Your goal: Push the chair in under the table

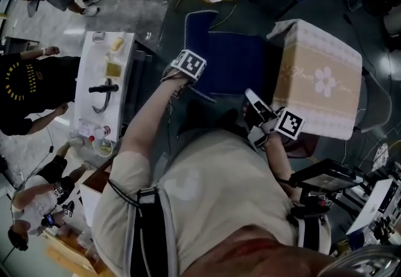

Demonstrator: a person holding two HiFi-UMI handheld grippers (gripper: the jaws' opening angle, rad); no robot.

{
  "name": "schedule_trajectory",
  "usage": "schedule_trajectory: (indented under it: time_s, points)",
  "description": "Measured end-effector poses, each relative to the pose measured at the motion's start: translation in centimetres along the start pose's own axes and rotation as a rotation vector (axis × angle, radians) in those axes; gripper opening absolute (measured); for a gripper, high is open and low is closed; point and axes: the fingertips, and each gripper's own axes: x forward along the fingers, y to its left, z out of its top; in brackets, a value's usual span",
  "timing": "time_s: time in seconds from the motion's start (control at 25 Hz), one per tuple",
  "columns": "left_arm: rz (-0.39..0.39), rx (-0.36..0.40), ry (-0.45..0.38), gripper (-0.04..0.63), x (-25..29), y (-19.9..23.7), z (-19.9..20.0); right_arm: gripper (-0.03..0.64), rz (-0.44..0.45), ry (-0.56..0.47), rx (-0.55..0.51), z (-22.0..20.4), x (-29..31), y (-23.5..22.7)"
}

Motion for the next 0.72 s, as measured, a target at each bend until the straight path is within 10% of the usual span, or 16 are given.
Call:
schedule_trajectory:
  time_s: [0.72]
  points:
    - [0.076, 0.062, -0.098, 0.107, -0.4, 0.9, 3.0, 0.012, 0.022, -0.016, -0.019, 0.2, 0.1, 0.3]
